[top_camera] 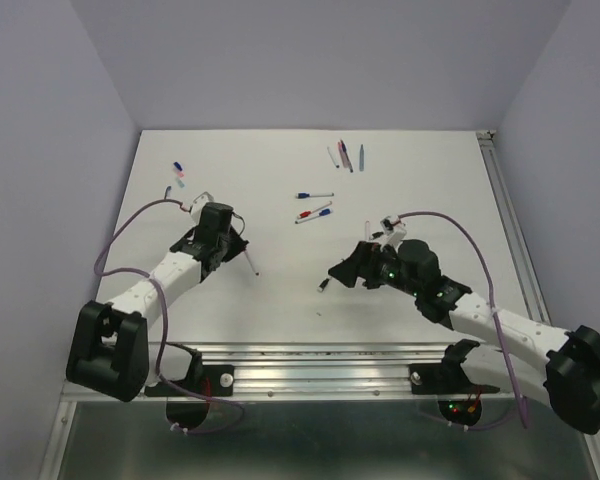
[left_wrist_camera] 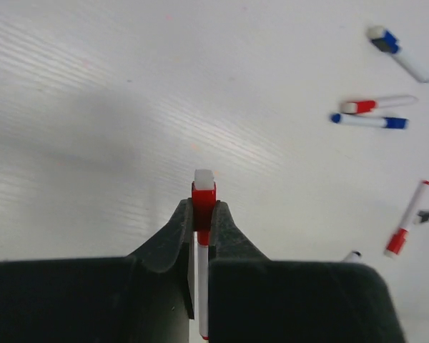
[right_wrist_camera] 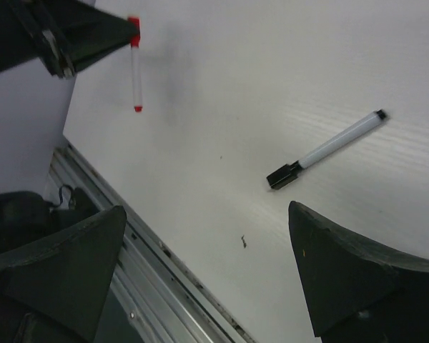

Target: Open the pen caps

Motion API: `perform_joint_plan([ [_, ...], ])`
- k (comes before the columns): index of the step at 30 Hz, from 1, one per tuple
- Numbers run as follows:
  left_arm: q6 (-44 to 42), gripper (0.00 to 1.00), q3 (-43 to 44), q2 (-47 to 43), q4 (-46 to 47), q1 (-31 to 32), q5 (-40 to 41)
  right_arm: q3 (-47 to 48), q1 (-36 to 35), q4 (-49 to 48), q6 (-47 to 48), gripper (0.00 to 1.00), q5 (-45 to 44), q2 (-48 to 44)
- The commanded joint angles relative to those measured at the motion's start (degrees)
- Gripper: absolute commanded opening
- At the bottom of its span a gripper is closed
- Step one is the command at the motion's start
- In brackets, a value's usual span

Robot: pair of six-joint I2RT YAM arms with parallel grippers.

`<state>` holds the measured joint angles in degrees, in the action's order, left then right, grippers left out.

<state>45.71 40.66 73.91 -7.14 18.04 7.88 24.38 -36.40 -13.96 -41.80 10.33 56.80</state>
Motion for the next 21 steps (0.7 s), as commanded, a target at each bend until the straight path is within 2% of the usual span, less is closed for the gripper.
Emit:
perform_joint_plan([
  [1,3.76,0.0,-1.38,-7.7,4.76,5.15,-1.55,7.25,-8.58,-3.97,4.18,1.0,-3.73,5.86],
  [6,9.38,0.0,-3.66,-12.47,6.69,11.39,-1.02,10.77,-14.47,-6.78,6.11,1.0,-6.02,12.71],
  [10,13.16,0.0,-4.72,-14.67,8.35,16.66,-0.06,10.95,-15.98,-11.35,6.38,1.0,-5.32,14.92],
  [17,15.02,0.0,-3.58,-13.62,8.81,22.65,1.0,12.44,-16.6,-11.8,5.15,1.0,-6.02,18.35],
  [21,15.99,0.0,-2.7,-11.95,8.81,25.37,2.23,12.88,-16.95,-13.46,4.8,0.95,-5.23,19.93],
])
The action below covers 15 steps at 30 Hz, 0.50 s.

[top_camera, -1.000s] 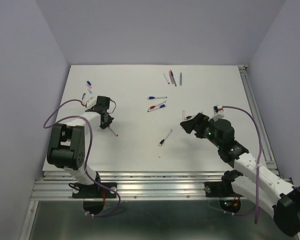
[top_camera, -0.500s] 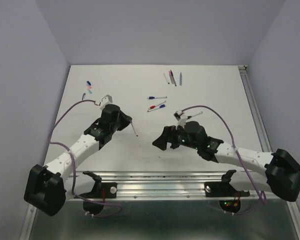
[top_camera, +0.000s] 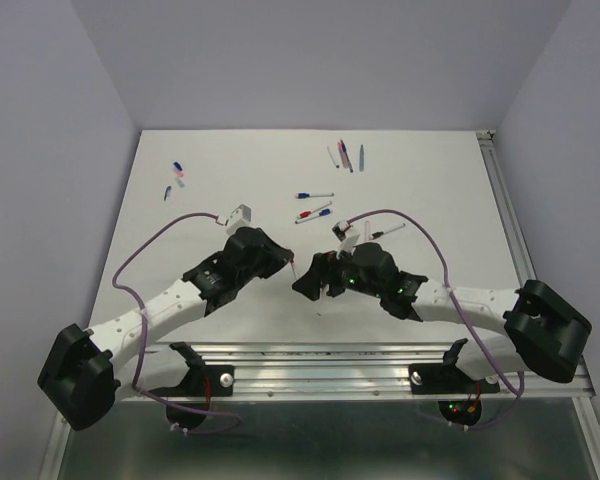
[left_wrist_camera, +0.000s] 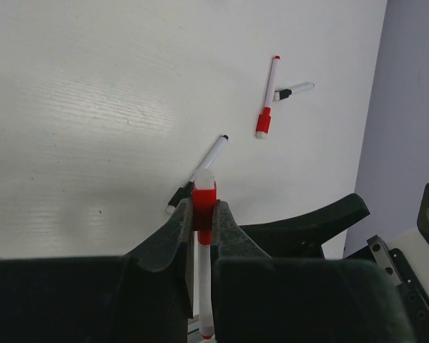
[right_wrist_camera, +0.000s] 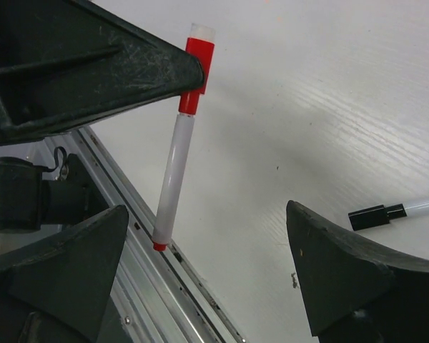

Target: Open the pen caps

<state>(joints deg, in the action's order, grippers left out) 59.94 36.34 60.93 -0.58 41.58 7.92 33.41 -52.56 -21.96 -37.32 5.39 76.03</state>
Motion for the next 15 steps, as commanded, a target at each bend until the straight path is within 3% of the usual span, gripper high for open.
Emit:
perform_joint_plan([
  [1,1.84,0.0,1.89,1.65,2.16,2.62,2.36,3.86,-0.97,-5.73,0.23,0.95,0.23,0.87],
  [5,2.37,0.0,3.03,3.06,2.16,4.81,4.11,4.21,-0.97,-6.61,-0.21,0.81,1.03,1.93],
  [9,2.99,0.0,4.53,3.67,1.99,6.75,5.35,4.91,-1.15,-5.21,-1.35,0.6,1.47,2.98],
  [13,3.6,0.0,5.5,3.85,1.72,7.81,6.23,5.35,-1.85,-3.1,-1.35,0.58,1.47,2.63],
  [15,3.51,0.0,6.11,4.11,1.63,8.34,6.4,5.61,-2.02,-2.04,-1.44,0.5,0.42,2.28],
])
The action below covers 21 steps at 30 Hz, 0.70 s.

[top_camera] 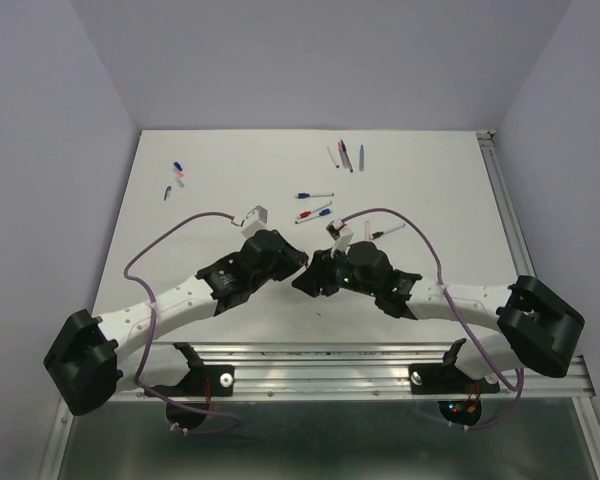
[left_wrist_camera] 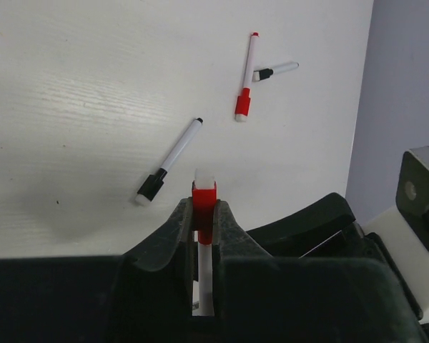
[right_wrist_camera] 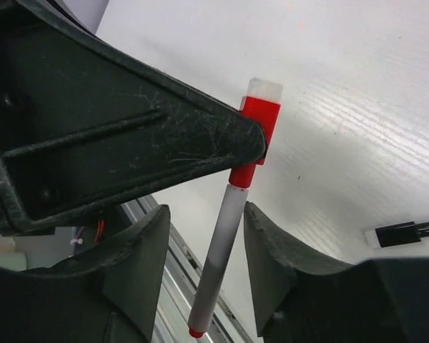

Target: Open the pen caps

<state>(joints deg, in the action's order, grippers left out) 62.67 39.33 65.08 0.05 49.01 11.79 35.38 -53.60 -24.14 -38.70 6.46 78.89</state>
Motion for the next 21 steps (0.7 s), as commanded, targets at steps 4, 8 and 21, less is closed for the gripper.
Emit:
perform_joint_plan([
  [4,0.87,0.0,3.65,0.22,1.0,1.43,2.97,3.56,-1.15,0.76,-0.76,0.29,-2.33,-1.28],
  [8,0.87,0.0,3.82,0.49,1.0,1.61,3.76,3.56,-1.24,1.81,-1.64,0.06,-3.12,-1.9],
  [21,-1.23,0.0,8.65,6.9,1.44,0.03,26.09,-5.13,-10.19,-11.54,-14.56,0.01,19.99,-1.81],
])
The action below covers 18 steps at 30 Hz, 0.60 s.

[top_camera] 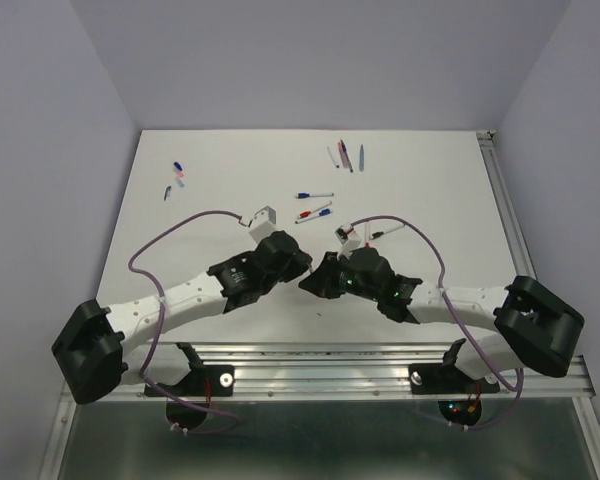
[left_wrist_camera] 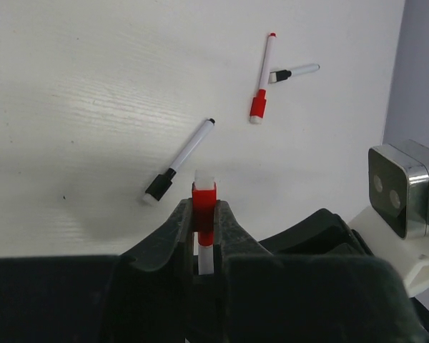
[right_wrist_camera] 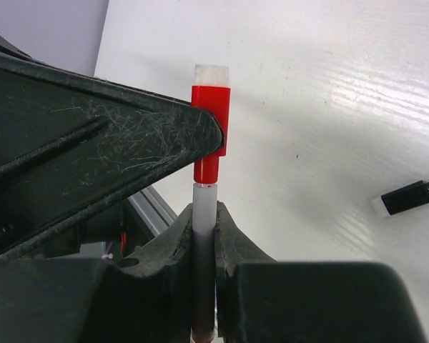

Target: Open the pen caps

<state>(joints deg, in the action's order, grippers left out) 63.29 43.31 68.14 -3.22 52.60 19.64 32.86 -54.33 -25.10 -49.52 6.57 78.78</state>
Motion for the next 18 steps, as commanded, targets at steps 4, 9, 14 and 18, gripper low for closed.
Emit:
perform_joint_plan([
  [4,-3.7,0.0,7.22,7.61,4.89,-8.55,18.86,-5.87,-12.29,-11.46,-4.89,0.01,16.3,-4.07],
  [9,-4.66,0.0,8.19,9.03,6.56,-14.36,15.96,-8.51,-13.26,-11.99,-6.47,0.01,14.35,-6.97],
  [14,-9.66,0.0,8.2,7.01,6.39,-17.44,14.12,-9.48,-13.26,-6.11,-6.12,0.01,8.12,-10.31],
  [18,-15.27,0.0,6.62,3.59,3.32,-22.26,10.35,-6.86,-12.91,2.67,-2.36,0.01,0.57,-12.51],
])
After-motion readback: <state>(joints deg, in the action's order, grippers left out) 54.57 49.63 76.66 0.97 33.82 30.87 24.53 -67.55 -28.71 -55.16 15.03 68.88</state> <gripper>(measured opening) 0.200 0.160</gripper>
